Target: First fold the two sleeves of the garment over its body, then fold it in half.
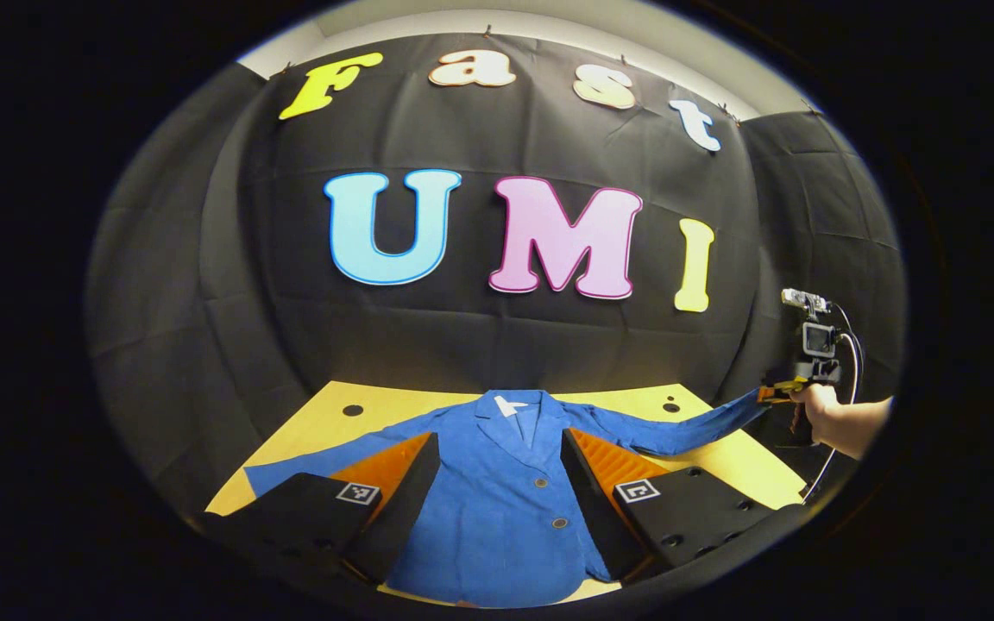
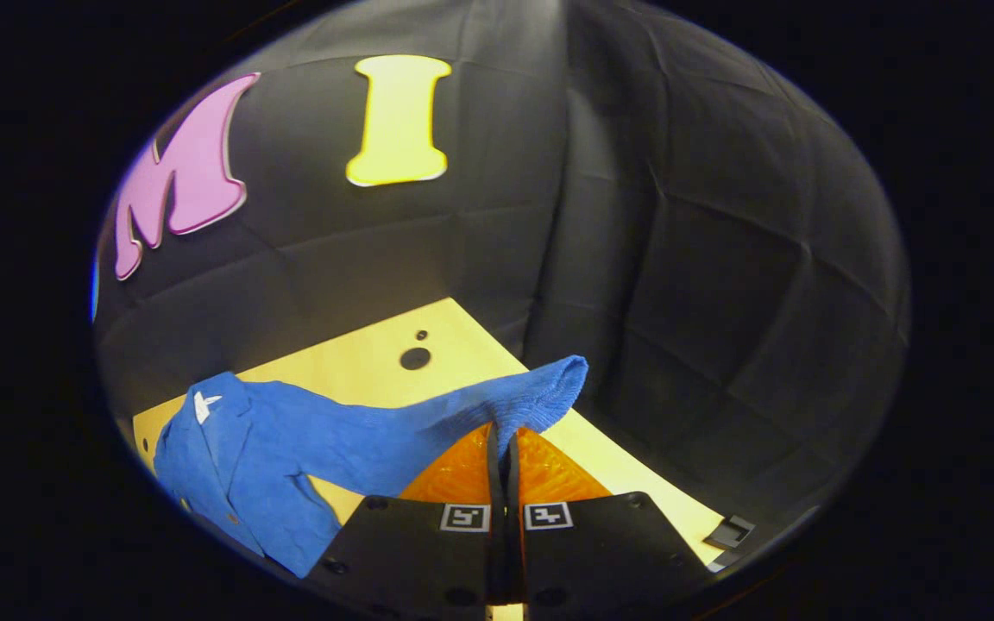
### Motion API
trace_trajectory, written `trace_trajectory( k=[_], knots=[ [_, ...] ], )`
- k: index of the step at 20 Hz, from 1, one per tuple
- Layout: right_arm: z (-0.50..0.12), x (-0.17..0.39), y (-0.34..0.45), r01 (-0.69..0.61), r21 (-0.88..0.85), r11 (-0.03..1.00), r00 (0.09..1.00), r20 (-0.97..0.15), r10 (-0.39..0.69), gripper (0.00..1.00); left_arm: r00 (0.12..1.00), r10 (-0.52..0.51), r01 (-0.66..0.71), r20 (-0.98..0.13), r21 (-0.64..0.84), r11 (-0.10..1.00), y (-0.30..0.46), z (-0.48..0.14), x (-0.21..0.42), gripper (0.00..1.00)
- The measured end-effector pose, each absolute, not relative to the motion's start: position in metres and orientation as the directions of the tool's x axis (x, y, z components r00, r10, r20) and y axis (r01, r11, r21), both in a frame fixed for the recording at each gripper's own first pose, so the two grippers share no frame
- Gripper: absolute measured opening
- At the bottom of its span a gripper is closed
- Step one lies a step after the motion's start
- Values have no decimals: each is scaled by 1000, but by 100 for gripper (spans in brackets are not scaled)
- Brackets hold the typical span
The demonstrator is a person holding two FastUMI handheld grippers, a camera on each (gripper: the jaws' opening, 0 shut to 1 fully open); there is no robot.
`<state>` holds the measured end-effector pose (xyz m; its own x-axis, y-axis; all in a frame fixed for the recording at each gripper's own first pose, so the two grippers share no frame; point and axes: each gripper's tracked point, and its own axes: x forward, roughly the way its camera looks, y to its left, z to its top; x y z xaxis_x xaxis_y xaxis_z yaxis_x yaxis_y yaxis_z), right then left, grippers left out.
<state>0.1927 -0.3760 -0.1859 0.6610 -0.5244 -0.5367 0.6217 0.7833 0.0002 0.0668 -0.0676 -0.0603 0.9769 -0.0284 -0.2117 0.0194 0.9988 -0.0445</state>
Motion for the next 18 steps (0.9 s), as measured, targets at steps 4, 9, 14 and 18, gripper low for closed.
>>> trace_trajectory(
  k=[4, 9, 14, 18],
  knots=[
    [-172, 240, -314, 519, -12, 855, 725, -524, -447, 1, 975, 46, -65, -219, -78, 995, -30, -66, 48, 81],
    [-175, 297, -213, 362, -15, 932, 783, -537, -312, 0, 958, 155, -183, -241, -101, 978, 12, -76, 23, 81],
    [-195, 348, -114, 196, -27, 980, 815, -552, -178, 0, 914, 293, -331, -282, -98, 939, 50, -91, -4, 81],
    [-230, 368, -40, 96, -11, 995, 795, -601, -84, 0, 866, 379, -437, -327, -124, 891, 70, -104, -26, 82]
  ],
)
